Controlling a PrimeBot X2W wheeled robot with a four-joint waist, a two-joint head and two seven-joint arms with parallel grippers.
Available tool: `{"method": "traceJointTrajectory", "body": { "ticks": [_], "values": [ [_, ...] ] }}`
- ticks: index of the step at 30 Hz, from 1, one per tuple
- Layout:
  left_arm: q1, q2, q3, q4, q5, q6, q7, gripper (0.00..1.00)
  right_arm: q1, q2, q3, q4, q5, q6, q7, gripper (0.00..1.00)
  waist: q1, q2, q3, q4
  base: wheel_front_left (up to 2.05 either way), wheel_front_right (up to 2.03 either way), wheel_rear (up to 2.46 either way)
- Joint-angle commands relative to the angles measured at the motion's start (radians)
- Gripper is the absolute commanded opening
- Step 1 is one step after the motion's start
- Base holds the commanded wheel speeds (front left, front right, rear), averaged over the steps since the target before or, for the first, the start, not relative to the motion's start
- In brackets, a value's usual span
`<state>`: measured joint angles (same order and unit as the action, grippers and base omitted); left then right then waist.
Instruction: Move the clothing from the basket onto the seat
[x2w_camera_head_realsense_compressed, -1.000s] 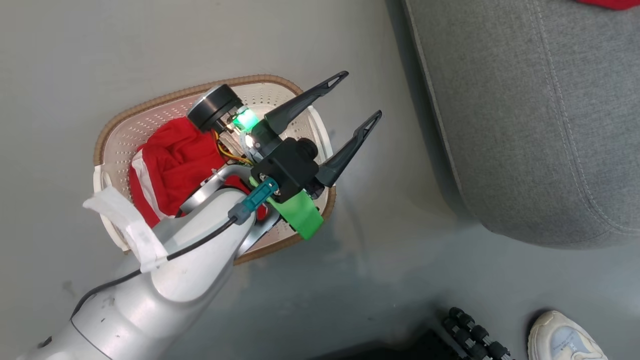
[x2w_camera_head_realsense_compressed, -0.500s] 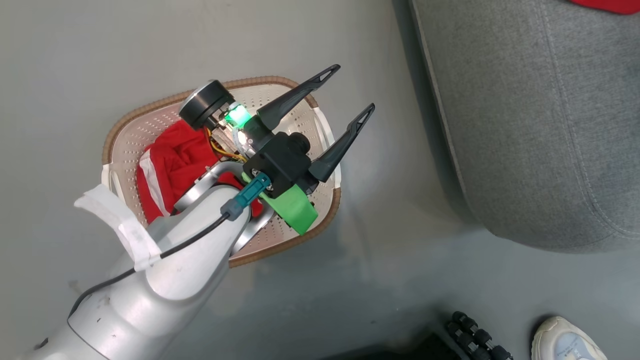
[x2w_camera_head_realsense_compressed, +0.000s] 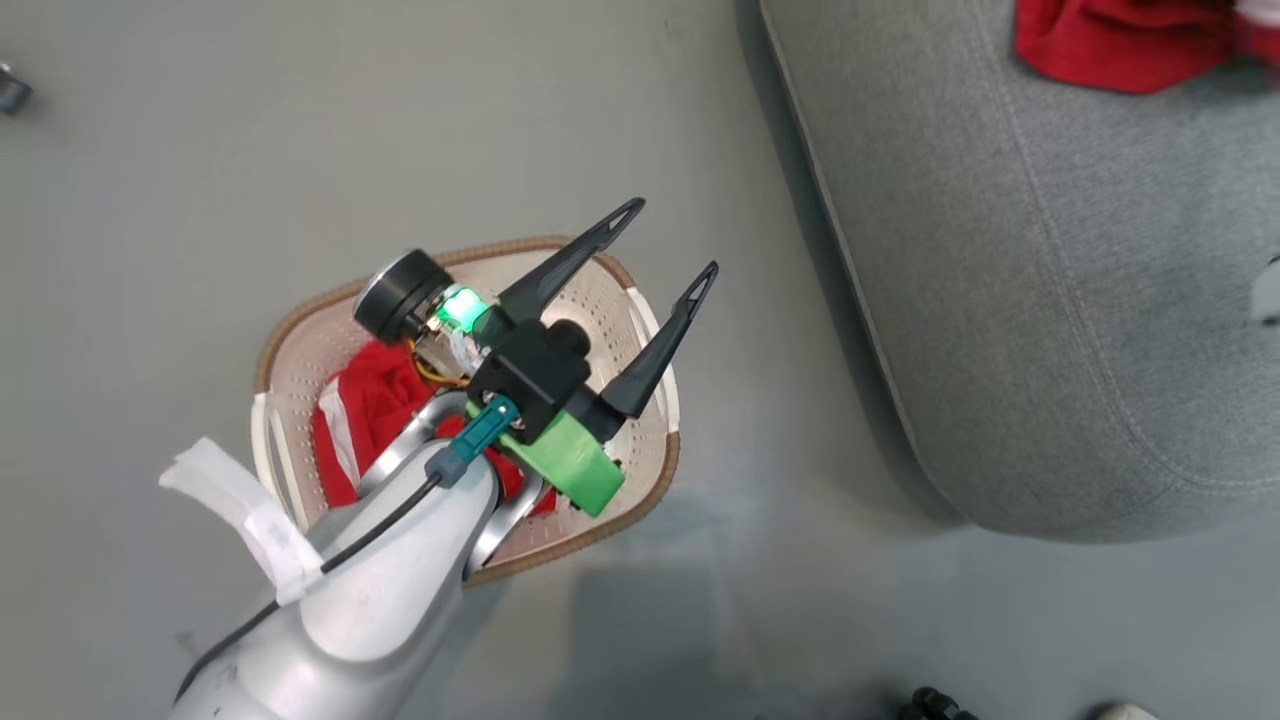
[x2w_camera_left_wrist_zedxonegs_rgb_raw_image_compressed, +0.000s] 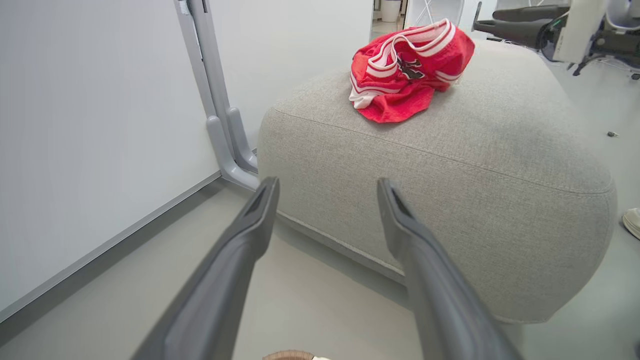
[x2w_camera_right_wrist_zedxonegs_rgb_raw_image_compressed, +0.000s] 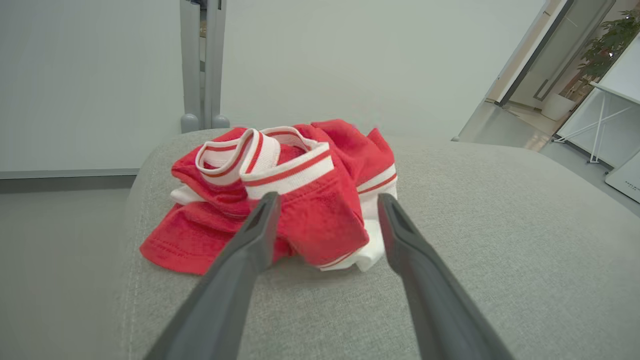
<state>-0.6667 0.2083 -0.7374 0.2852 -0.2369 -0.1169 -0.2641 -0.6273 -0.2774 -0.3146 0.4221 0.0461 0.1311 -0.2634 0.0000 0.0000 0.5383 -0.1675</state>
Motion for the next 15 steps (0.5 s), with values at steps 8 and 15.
{"method": "traceJointTrajectory", "body": {
  "ticks": [8, 15],
  "values": [
    [0.144, -0.020, 0.094, -0.004, -0.017, 0.019, -0.001, 1.00, 0.172, 0.057, 0.132, -0.143, 0.025, -0.001, -0.002, 1.00, 0.0000, 0.0000, -0.202, 0.087, 0.00, 0.00, 0.00],
    [0.246, -0.035, 0.203, -0.005, -0.022, 0.029, -0.001, 1.00, 0.244, 0.105, 0.227, -0.211, 0.048, -0.001, -0.002, 1.00, 0.0000, 0.0000, -0.281, 0.172, 0.00, 0.00, 0.00]
  ]
}}
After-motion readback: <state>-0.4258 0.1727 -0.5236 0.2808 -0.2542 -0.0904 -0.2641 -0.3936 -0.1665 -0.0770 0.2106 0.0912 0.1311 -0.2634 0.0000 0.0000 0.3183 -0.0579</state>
